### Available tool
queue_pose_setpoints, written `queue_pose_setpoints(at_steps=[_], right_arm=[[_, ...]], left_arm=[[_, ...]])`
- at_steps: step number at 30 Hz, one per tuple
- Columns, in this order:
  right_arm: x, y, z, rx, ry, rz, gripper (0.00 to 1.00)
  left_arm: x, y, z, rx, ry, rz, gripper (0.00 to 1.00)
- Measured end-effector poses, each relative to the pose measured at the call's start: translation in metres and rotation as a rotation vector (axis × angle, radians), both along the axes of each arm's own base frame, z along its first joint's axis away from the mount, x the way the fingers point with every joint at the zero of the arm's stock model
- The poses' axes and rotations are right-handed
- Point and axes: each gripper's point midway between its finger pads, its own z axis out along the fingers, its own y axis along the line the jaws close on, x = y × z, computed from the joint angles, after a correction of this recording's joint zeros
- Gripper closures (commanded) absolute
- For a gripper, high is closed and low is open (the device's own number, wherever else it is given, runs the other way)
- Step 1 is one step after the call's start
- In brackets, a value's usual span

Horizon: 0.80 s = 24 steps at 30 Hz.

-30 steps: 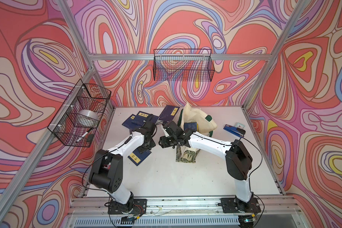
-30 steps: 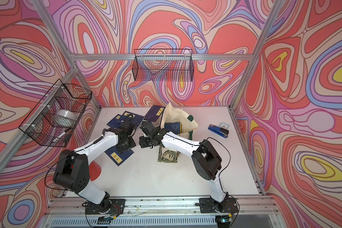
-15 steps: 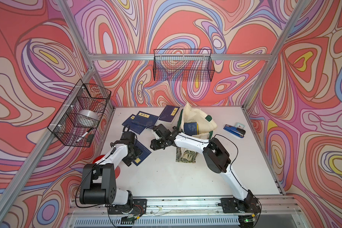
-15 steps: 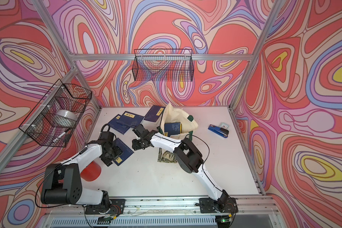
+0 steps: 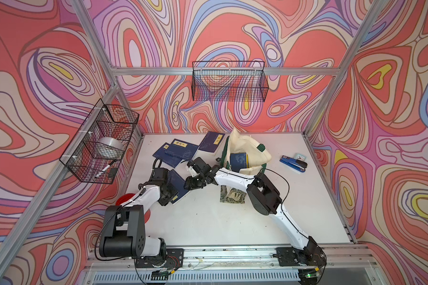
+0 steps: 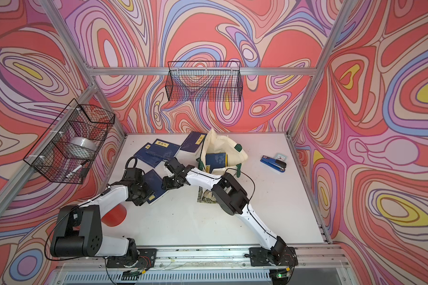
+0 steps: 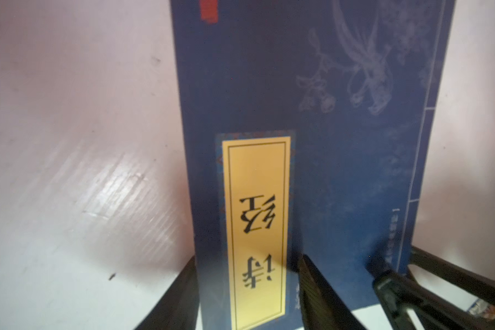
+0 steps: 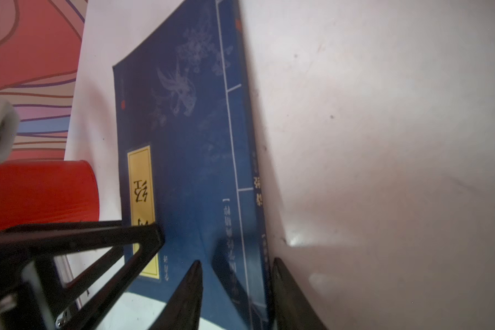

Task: Put the books into the canvas bag
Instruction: Move the book to the center of the board, then pick up the book from the center of the board.

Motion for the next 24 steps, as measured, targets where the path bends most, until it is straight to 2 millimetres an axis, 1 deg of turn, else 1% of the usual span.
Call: queue_pose_setpoints(at_steps=[2,6,9,11,14,16,18,21,23,24], right_arm=[[-0.008,-0.012,-0.001,-0.004,0.031,-0.016,0.68],[-0.028,-0.031,0.0,-0.017,0.095,-0.051,0.69],[-0.035,-0.039,0.006,-0.006,0.134,-0.079,0.67],[-0.036,-0.036,0.012,0.032,0.162,-0.091,0.64],[-0.037,-0.023,0.024,0.121,0.199,-0.096,0.58],[-0.038,-0.018,0.028,0.161,0.221,-0.1,0.57],[-0.038,-0.016,0.03,0.189,0.239,-0.108,0.64],[-0.034,-0.017,0.03,0.196,0.249,-0.126,0.85],[-0.032,-0.022,0.025,0.169,0.243,-0.141,0.98],[-0.031,-0.024,0.023,0.155,0.237,-0.143,1.0]], left_arm=[[0.0,-0.004,0.001,-0.02,-0.028,-0.017,0.48],[-0.004,-0.02,0.002,-0.057,-0.07,-0.069,0.48],[-0.009,-0.033,0.003,-0.069,-0.078,-0.119,0.48],[-0.011,-0.04,0.003,-0.087,-0.084,-0.138,0.48],[-0.01,-0.052,0.004,-0.133,-0.102,-0.172,0.48],[-0.01,-0.057,0.005,-0.153,-0.105,-0.185,0.48],[-0.01,-0.059,0.005,-0.166,-0.103,-0.191,0.48],[-0.01,-0.061,0.005,-0.175,-0.103,-0.197,0.47],[-0.01,-0.061,0.005,-0.176,-0.104,-0.203,0.43],[-0.011,-0.062,0.005,-0.176,-0.102,-0.207,0.41]])
